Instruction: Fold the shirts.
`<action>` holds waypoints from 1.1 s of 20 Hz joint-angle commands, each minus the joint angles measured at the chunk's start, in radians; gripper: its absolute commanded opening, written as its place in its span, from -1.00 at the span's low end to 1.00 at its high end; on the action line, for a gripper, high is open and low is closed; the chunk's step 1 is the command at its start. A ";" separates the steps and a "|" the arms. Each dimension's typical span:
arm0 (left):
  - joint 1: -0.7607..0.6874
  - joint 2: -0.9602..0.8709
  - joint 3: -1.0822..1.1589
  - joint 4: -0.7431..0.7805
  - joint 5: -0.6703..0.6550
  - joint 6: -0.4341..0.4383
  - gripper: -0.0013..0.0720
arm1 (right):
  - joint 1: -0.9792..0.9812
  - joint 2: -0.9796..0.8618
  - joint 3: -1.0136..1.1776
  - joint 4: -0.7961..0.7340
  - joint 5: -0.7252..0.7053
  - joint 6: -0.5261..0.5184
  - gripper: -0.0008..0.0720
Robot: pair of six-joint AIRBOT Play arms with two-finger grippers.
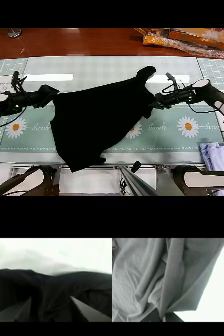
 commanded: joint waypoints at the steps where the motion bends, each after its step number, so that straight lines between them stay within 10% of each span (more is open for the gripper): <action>1: 0.104 0.000 0.068 0.020 -0.235 0.000 0.61 | -0.016 0.032 0.001 -0.007 -0.003 0.015 -0.89; 7: 0.361 0.026 0.220 0.556 -0.742 -0.297 0.61 | -0.015 0.031 0.001 -0.007 -0.056 0.014 -0.89; 22: 0.360 0.194 -0.333 0.429 -0.681 -0.173 0.61 | -0.015 0.031 0.001 -0.115 -0.079 -0.003 -0.89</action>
